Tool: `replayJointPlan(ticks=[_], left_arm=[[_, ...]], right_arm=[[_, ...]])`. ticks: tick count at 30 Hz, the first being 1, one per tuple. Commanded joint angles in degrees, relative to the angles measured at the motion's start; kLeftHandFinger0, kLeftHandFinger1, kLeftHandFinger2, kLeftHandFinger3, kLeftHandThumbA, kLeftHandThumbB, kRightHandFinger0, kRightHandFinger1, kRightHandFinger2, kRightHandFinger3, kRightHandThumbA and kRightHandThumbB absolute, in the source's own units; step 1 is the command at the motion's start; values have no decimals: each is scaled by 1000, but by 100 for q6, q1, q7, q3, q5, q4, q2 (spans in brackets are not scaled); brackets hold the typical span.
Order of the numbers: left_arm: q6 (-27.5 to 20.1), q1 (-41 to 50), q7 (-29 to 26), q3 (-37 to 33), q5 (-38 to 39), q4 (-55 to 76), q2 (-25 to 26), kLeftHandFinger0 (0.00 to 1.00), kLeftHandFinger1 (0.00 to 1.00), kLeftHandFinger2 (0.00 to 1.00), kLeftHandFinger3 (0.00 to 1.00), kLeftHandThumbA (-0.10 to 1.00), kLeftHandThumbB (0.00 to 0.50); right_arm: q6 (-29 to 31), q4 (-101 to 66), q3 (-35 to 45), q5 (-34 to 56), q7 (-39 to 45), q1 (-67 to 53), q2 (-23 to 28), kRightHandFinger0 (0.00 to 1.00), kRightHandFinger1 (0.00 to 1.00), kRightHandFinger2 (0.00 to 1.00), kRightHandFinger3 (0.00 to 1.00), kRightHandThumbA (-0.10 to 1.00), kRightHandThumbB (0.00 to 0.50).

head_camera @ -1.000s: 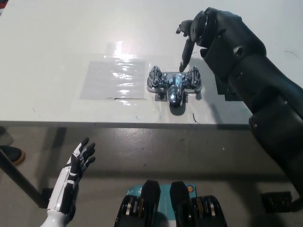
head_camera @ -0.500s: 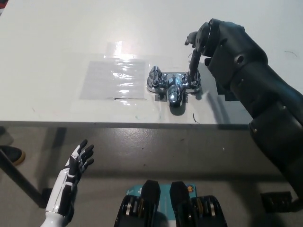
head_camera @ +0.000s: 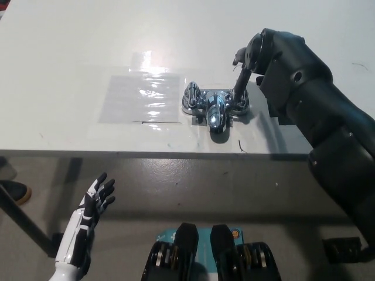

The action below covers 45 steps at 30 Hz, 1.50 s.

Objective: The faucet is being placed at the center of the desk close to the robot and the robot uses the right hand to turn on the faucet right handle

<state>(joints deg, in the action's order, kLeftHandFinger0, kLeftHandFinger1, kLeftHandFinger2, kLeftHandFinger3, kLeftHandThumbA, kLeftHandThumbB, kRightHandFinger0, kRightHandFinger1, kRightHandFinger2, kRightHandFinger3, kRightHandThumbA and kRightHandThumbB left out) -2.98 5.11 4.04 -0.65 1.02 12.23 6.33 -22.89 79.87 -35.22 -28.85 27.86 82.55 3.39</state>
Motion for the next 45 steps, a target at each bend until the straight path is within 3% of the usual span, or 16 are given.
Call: replayJointPlan(ticks=[1, 14, 29, 39, 45], left_arm=[[-155, 49, 64, 18, 65, 206, 43, 1000, 1000, 1000, 1000, 999, 217], [-160, 38, 70, 9, 48, 219, 47, 1000, 1000, 1000, 1000, 1000, 229], [-160, -14, 62, 22, 43, 221, 36, 1000, 1000, 1000, 1000, 1000, 211], [-134, -27, 75, 34, 61, 267, 58, 1000, 1000, 1000, 1000, 997, 209], [-185, -43, 93, 55, 97, 230, 67, 1000, 1000, 1000, 1000, 1000, 204]], right_arm=[[181, 33, -18, -86, 202, 208, -90, 1000, 1000, 1000, 1000, 1000, 254], [77, 63, -59, -178, -186, 45, -101, 1000, 1000, 1000, 1000, 1000, 282], [-5, 2, 111, -90, -905, 38, 118, 1000, 1000, 1000, 1000, 1000, 219], [158, 93, -152, -311, -662, 49, 228, 1000, 1000, 1000, 1000, 1000, 186], [89, 141, -317, -357, -520, 88, 351, 1000, 1000, 1000, 1000, 1000, 237]])
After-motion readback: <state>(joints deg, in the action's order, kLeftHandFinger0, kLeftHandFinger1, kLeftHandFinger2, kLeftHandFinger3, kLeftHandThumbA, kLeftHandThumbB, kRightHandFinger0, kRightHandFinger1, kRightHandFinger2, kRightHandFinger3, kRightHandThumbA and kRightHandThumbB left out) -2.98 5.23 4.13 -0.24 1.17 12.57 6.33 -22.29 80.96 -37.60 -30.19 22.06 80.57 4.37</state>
